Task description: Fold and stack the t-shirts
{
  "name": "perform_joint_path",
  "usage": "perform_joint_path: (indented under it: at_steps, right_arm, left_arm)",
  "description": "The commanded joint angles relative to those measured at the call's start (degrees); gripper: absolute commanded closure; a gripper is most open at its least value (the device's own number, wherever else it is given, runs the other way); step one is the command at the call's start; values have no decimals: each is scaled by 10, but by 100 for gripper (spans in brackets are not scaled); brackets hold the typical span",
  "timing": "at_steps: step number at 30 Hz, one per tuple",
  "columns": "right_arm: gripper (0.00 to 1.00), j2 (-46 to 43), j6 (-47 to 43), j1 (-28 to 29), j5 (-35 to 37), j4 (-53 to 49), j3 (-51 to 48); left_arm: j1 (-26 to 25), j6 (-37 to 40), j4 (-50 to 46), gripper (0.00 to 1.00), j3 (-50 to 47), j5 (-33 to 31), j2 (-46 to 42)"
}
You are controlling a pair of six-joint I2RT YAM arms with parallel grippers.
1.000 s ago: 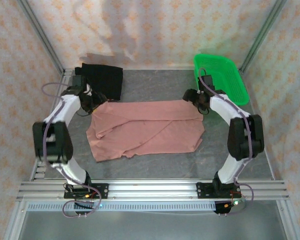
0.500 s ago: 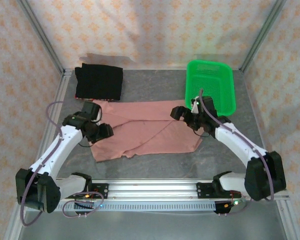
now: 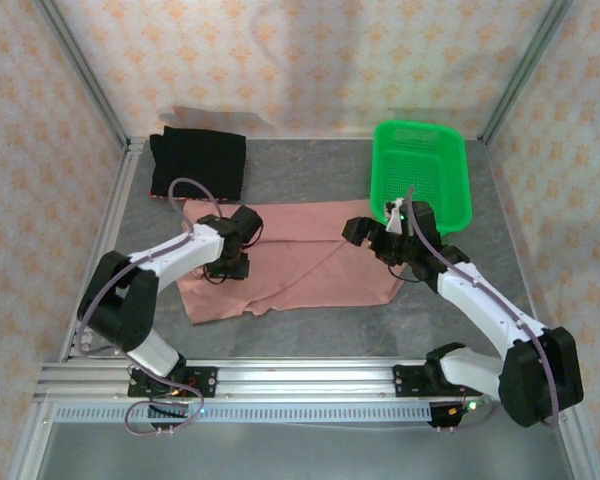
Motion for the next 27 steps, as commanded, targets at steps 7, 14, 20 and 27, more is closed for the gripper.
perform_joint_path:
  at_steps: [7,14,20,27]
  right_arm:
    - [1,-48,-11,1,8,-24,-24]
    - [1,-49,-11,0,8,-24,-25]
    - [1,-48,-14,0,6,-26,-25]
    - [1,-49,-18,-4,6,-39,-20]
  left_arm:
    - [-4,56,13,65,51,-110,74]
    - [-3,74,18,65,68,-145,104]
    - [-2,86,24,65,75,-187,111]
    - [3,100,24,66,91,-177,133]
